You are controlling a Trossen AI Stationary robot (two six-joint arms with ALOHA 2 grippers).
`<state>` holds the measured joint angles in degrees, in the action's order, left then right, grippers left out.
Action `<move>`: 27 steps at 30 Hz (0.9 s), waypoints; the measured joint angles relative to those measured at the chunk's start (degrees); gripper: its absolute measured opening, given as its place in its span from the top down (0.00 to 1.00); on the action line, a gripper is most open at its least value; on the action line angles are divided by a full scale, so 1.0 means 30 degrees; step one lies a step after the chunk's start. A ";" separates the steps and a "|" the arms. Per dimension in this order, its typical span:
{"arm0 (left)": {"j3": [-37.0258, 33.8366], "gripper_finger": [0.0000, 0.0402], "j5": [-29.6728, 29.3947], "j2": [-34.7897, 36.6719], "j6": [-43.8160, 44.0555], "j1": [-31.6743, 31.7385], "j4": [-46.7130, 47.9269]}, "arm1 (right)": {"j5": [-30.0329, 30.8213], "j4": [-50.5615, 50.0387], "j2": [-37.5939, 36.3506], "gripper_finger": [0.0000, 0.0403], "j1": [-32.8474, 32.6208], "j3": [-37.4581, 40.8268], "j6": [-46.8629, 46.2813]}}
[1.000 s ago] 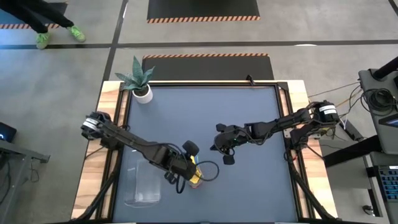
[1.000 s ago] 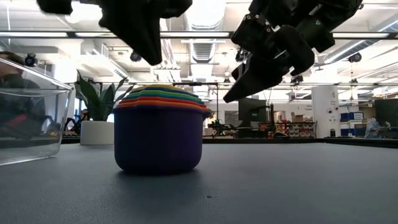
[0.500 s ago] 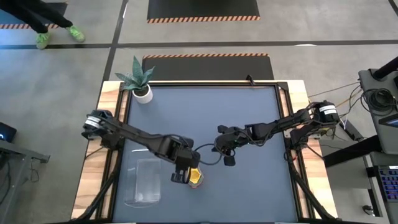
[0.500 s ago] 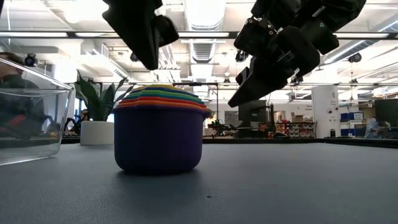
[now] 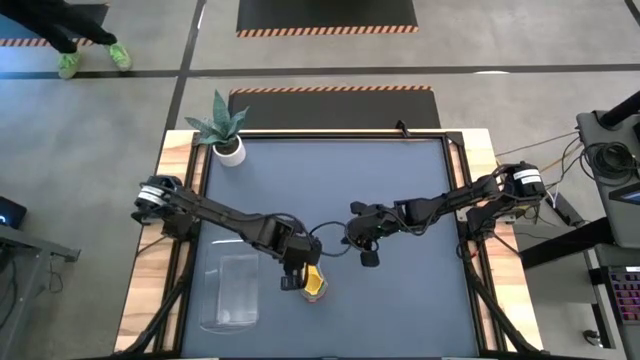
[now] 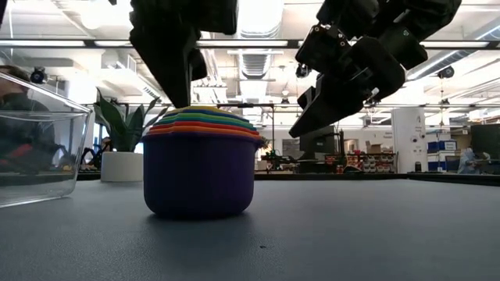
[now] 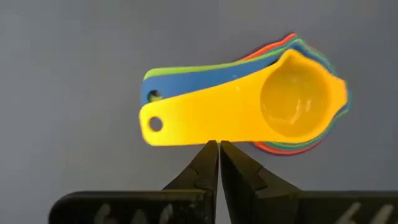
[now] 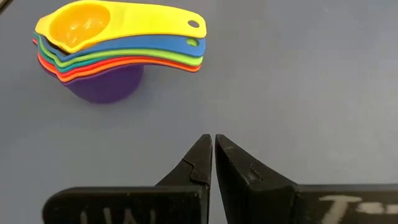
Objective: Nest measuring cups in basket
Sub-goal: Stack the yellow measuring cup on top of the blue measuring cup
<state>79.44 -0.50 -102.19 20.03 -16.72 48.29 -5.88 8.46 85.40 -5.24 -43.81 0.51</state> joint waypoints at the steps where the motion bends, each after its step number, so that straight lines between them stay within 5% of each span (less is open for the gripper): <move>1: -0.0034 1.00 0.0010 0.0000 0.0015 -0.0006 -0.0147 | -0.0005 0.0003 0.0002 0.98 -0.0037 0.0000 0.0003; 27: -0.1546 1.00 0.0032 0.0000 0.0681 0.0143 -0.1863 | -0.0012 -0.0025 0.0002 0.98 -0.0296 0.0000 -0.0204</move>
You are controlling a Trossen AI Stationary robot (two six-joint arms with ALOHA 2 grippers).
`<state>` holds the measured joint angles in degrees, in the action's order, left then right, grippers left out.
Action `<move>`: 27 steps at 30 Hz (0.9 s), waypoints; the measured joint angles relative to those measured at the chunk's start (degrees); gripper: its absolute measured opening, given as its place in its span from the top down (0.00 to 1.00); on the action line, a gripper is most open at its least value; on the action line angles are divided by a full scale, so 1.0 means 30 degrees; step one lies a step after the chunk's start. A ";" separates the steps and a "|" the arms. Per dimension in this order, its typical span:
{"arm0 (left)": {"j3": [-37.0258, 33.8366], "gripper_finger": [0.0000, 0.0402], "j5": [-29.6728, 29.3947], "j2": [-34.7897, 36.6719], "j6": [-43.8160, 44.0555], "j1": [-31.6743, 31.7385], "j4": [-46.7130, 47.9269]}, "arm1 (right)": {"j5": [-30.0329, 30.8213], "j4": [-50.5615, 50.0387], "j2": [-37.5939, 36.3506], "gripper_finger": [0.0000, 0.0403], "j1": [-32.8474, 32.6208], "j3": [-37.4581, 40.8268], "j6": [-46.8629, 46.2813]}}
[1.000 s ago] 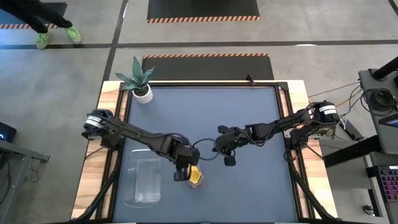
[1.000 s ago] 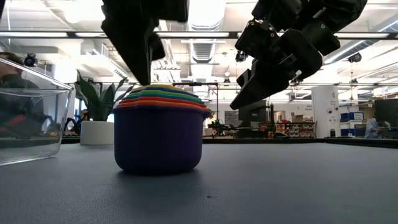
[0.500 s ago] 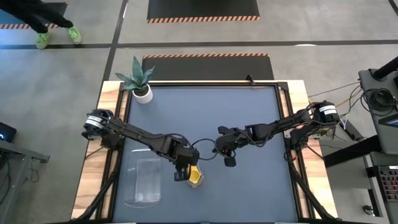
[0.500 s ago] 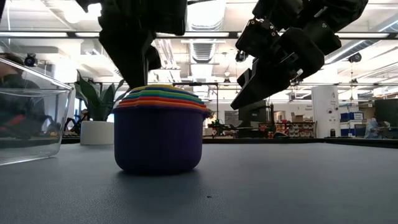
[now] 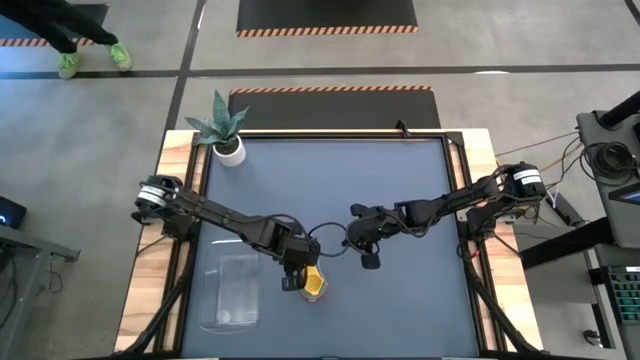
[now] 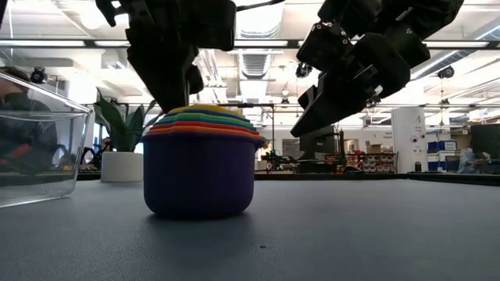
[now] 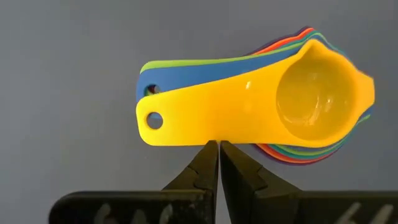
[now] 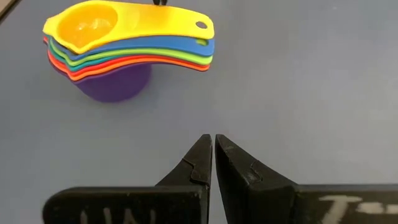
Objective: Nest measuring cups in basket
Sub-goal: Stack the yellow measuring cup on top of the blue measuring cup
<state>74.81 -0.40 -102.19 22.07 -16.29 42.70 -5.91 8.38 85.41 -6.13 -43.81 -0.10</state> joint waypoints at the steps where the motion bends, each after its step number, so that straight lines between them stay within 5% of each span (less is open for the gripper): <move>1: 0.0000 1.00 0.0000 0.0000 -0.0003 0.0000 -0.0060 | -0.0003 -0.0012 0.0000 0.98 -0.0007 0.0000 0.0005; 27: 0.0648 1.00 -0.1049 -0.0108 -0.1659 0.0000 0.1016 | -0.0007 -0.0061 0.0000 0.98 -0.0007 0.0000 -0.0117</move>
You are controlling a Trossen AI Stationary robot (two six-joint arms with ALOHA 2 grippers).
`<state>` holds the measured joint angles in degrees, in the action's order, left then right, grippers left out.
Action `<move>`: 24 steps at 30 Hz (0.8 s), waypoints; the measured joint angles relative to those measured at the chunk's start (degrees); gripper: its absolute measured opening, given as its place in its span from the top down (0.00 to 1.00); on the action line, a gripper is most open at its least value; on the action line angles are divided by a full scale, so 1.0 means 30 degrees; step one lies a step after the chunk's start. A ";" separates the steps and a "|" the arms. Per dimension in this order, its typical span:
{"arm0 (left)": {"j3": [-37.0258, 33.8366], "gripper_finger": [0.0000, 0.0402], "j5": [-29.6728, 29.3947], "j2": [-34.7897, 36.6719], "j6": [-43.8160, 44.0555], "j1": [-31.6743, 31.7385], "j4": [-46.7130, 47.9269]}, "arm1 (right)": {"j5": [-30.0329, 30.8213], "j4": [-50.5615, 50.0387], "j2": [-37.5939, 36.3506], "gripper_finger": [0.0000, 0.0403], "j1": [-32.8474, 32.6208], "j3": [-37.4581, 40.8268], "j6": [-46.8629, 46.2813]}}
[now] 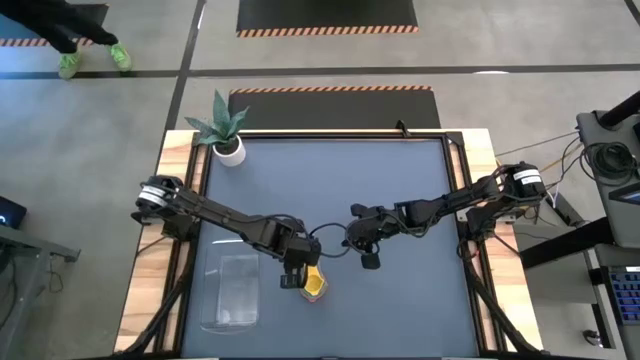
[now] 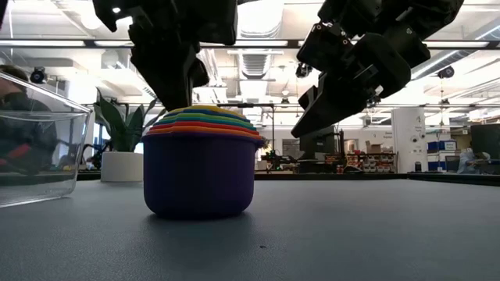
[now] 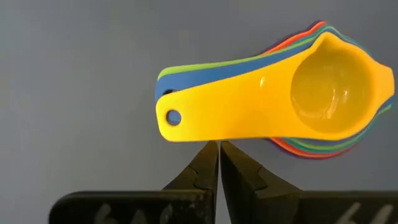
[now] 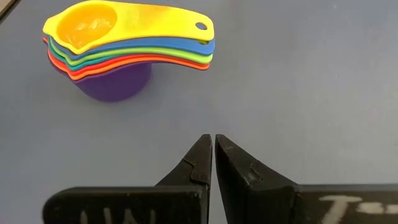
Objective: Nest measuring cups in basket
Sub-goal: Stack the yellow measuring cup on top of the blue measuring cup
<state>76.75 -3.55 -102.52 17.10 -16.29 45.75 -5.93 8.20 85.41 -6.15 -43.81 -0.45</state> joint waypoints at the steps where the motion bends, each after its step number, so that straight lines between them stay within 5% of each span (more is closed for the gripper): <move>1: 0.0000 1.00 0.0000 -0.0113 0.0025 0.0000 -0.0120 | -0.0001 -0.0035 0.0000 0.98 0.0000 0.0001 0.0000; 24: 0.0153 1.00 0.0896 -0.0716 -0.0019 0.0022 -0.0542 | -0.0007 -0.0201 0.0000 0.98 0.0000 0.0007 -0.0119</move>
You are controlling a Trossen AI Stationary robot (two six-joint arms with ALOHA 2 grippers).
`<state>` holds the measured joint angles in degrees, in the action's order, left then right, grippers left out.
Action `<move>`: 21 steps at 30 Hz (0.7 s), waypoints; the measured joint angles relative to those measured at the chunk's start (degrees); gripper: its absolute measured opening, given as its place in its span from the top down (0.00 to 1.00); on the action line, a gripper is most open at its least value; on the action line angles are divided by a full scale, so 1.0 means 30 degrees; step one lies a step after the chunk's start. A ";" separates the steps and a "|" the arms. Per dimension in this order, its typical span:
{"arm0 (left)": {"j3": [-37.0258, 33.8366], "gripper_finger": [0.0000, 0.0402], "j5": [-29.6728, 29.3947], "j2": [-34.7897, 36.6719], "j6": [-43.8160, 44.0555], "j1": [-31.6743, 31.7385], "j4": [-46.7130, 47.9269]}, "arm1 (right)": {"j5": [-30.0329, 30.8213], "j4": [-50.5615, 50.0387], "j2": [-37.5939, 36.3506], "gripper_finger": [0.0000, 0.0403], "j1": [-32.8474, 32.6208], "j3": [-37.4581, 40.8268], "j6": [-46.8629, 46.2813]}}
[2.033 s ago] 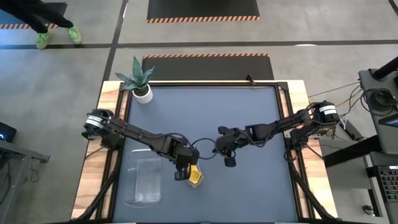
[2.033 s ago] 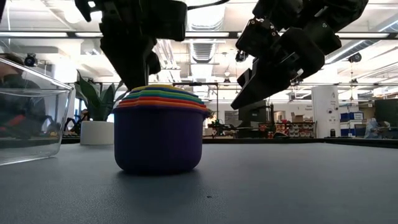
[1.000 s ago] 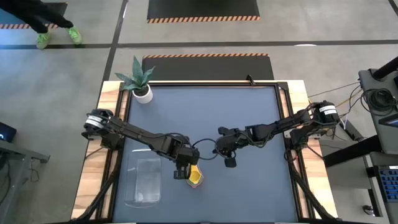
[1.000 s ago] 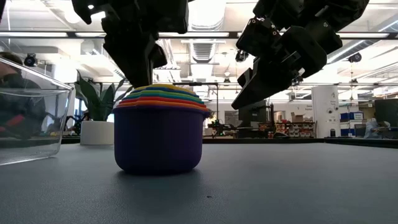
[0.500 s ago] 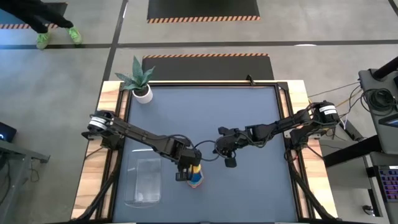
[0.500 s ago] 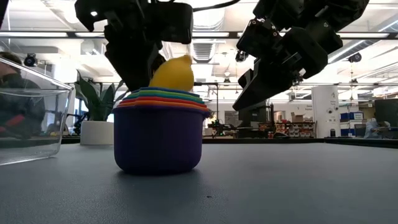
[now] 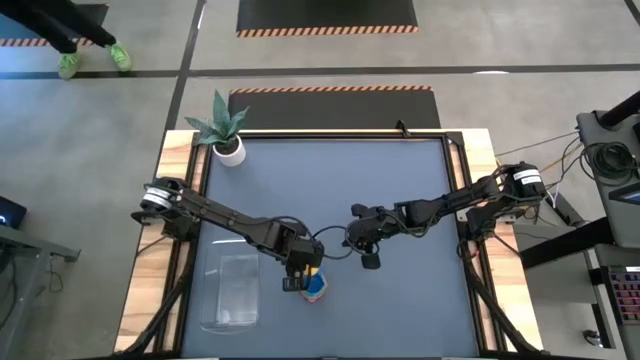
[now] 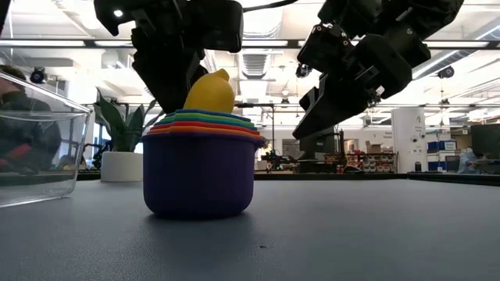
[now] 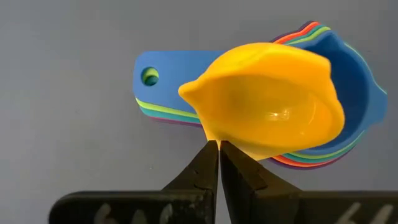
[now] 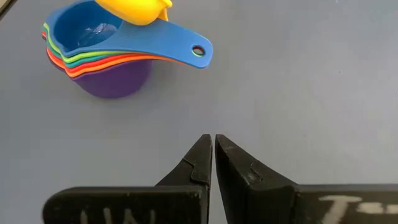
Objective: Nest measuring cups in basket
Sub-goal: Stack the yellow measuring cup on top of the blue measuring cup
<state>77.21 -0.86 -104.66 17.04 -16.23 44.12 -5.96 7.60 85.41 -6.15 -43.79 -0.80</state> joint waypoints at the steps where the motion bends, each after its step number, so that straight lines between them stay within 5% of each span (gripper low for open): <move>1: 0.0000 1.00 0.0000 0.0003 0.0000 0.0000 0.0000 | 0.0000 0.0000 0.0000 0.98 0.0000 0.0000 -0.0015; 21: 0.3250 1.00 -0.2159 0.0029 -0.1647 -0.0544 0.5569 | 0.0000 0.0000 0.0000 0.98 0.0000 0.0000 -0.0034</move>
<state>86.96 -7.34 -104.57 12.10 -17.86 60.82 -5.96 7.60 85.41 -6.15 -43.79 -0.91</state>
